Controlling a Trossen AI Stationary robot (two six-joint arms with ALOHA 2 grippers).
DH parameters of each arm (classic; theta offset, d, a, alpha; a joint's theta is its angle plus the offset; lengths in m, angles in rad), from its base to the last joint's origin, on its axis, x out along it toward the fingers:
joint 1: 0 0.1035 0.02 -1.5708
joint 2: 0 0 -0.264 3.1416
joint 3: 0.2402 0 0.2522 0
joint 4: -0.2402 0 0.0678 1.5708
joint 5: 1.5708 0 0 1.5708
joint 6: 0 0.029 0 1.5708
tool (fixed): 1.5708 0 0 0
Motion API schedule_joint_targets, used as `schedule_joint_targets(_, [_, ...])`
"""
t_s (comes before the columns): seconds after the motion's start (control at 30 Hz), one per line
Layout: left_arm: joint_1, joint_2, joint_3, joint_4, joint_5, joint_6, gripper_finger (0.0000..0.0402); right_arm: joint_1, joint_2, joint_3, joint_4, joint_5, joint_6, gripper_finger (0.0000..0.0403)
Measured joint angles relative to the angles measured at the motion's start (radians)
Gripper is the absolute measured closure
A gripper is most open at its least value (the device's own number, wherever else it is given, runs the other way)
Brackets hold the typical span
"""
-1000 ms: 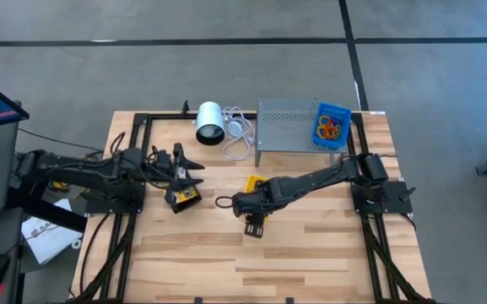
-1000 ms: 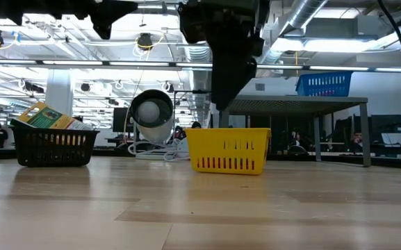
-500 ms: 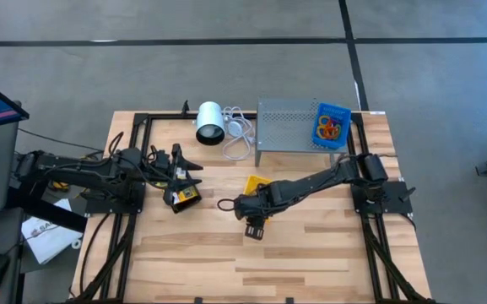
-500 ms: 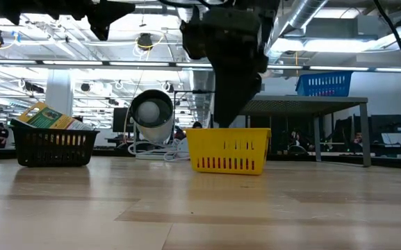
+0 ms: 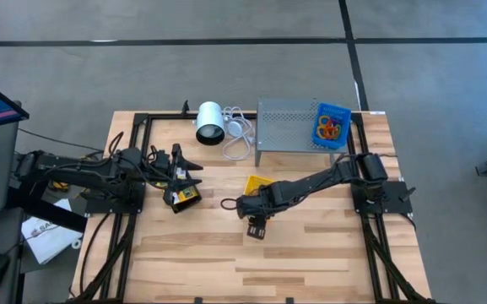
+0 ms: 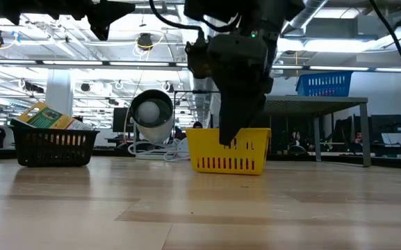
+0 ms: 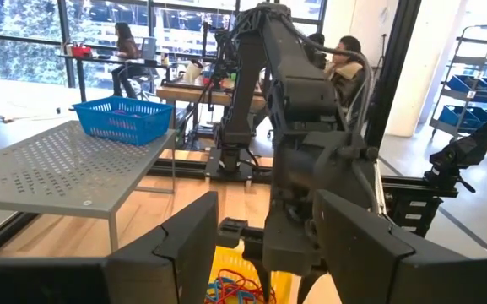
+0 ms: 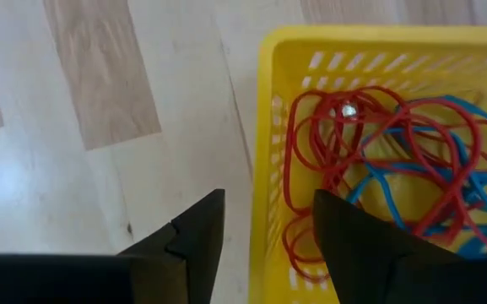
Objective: Pick & Place Office Desk Supplies
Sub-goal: Put the yellow basket filled with rubber bands on the shelf
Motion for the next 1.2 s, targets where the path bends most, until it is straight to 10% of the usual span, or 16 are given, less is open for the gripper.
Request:
schedule_joint_targets(0.53, [0.0,0.0,0.0,0.001,0.0,0.0,0.0211,-0.023,0.0,-0.138,0.152,-0.045,0.01,0.0247])
schedule_joint_targets(0.93, [0.0,0.0,0.0,0.001,0.0,0.0,0.0211,-0.036,-0.006,-0.142,0.158,-0.029,-0.024,0.0391])
schedule_joint_targets(1.2, [0.0,0.0,0.0,0.001,0.0,0.0,0.0211,-0.035,-0.007,-0.17,0.172,-0.057,0.015,0.04])
